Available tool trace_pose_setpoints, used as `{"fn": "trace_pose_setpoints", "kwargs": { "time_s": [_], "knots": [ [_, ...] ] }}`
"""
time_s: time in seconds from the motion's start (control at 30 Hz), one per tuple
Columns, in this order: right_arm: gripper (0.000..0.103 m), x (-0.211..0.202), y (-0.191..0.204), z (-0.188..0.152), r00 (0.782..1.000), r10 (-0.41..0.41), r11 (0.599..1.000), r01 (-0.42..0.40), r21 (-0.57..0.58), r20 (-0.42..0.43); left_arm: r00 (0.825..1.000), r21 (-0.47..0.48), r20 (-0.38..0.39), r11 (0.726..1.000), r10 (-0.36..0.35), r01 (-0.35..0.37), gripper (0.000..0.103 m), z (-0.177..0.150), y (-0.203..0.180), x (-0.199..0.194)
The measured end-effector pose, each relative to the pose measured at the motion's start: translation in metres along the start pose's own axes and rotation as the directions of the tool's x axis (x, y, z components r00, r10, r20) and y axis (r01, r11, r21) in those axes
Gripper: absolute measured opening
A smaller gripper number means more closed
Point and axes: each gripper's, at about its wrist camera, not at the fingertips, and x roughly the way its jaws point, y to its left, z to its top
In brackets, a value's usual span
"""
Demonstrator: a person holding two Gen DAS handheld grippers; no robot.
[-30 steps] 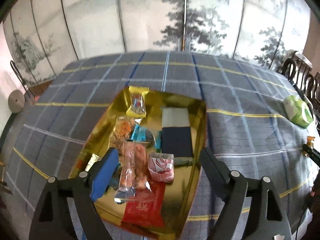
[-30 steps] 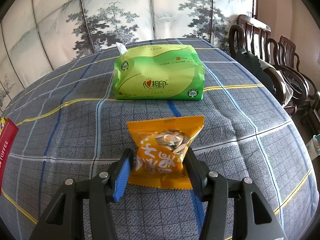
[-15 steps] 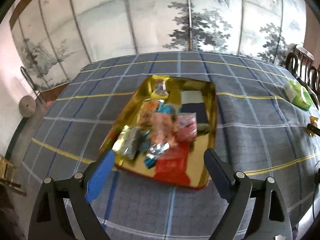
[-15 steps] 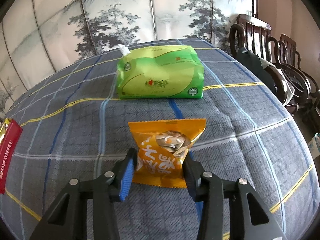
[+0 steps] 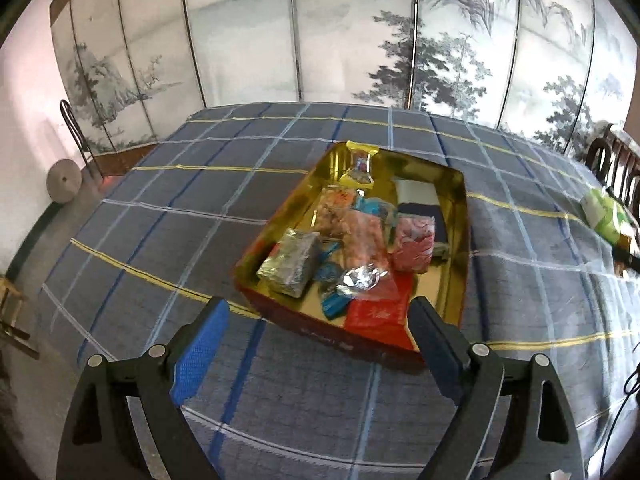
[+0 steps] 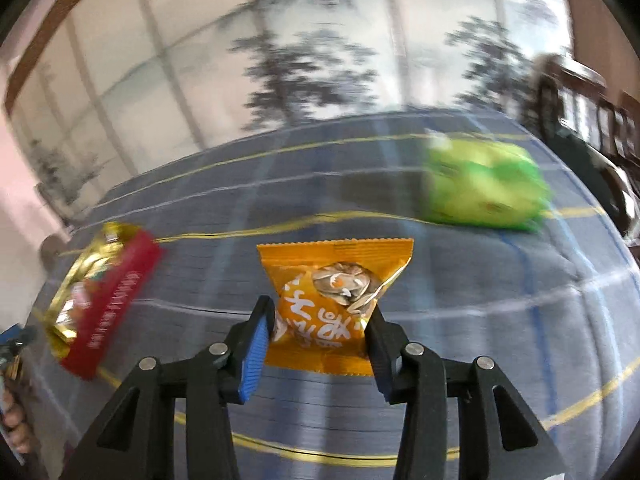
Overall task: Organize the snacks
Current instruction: 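Carry the orange sunflower-seed bag into the gold tin and open the right gripper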
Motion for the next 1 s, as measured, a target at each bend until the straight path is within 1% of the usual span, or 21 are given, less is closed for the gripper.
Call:
{"fn": "trace_pose_setpoints", "kwargs": {
  "time_s": [0.13,0.17,0.23,0.27,0.4,0.47,0.53,0.63,0.77,1.0],
  "knots": [
    [0.045,0.008,0.058,0.014,0.994,0.111,0.992,-0.111,-0.053,-0.009,1.000,0.018,-0.011,1.000,-0.003,0.003,0.088,-0.002,0.005,0.001],
    [0.045,0.012,0.076,0.019,0.989,0.145,0.987,-0.145,-0.063,-0.011,1.000,0.025,-0.019,1.000,-0.009,0.010,0.088,-0.002,0.005,0.001],
    [0.045,0.017,0.102,0.025,0.982,0.188,0.979,-0.189,-0.082,-0.021,1.000,0.051,-0.023,0.999,-0.011,0.013,0.088,-0.002,0.004,0.001],
    [0.045,0.023,0.120,0.030,0.975,0.218,0.971,-0.221,-0.092,-0.035,1.000,0.061,-0.018,0.998,-0.005,0.006,0.088,-0.002,0.003,0.001],
    [0.045,0.040,0.171,0.042,0.956,0.284,0.948,-0.291,-0.130,-0.068,1.000,0.117,-0.001,0.993,0.021,-0.020,0.090,0.000,0.001,0.000],
    [0.045,0.051,0.194,0.047,0.951,0.297,0.939,-0.308,-0.155,-0.089,1.000,0.133,-0.007,0.991,0.028,-0.027,0.095,0.001,0.003,0.002],
    [0.045,0.065,0.214,0.050,0.942,0.312,0.929,-0.329,-0.167,-0.119,1.000,0.134,-0.009,0.991,0.026,-0.025,0.095,0.003,0.007,0.003],
    [0.045,0.090,0.239,0.053,0.937,0.313,0.925,-0.338,-0.175,-0.158,1.000,0.125,-0.006,0.992,0.026,-0.025,0.095,0.007,0.015,0.005],
    [0.045,0.114,0.252,0.055,0.924,0.323,0.921,-0.356,-0.156,-0.203,0.999,0.112,-0.008,0.993,0.034,-0.033,0.095,0.013,0.025,0.011],
    [0.045,0.143,0.273,0.053,0.927,0.288,0.928,-0.332,-0.168,-0.242,0.999,0.085,-0.041,0.996,0.031,-0.027,0.095,0.017,0.038,0.028]
  ]
}}
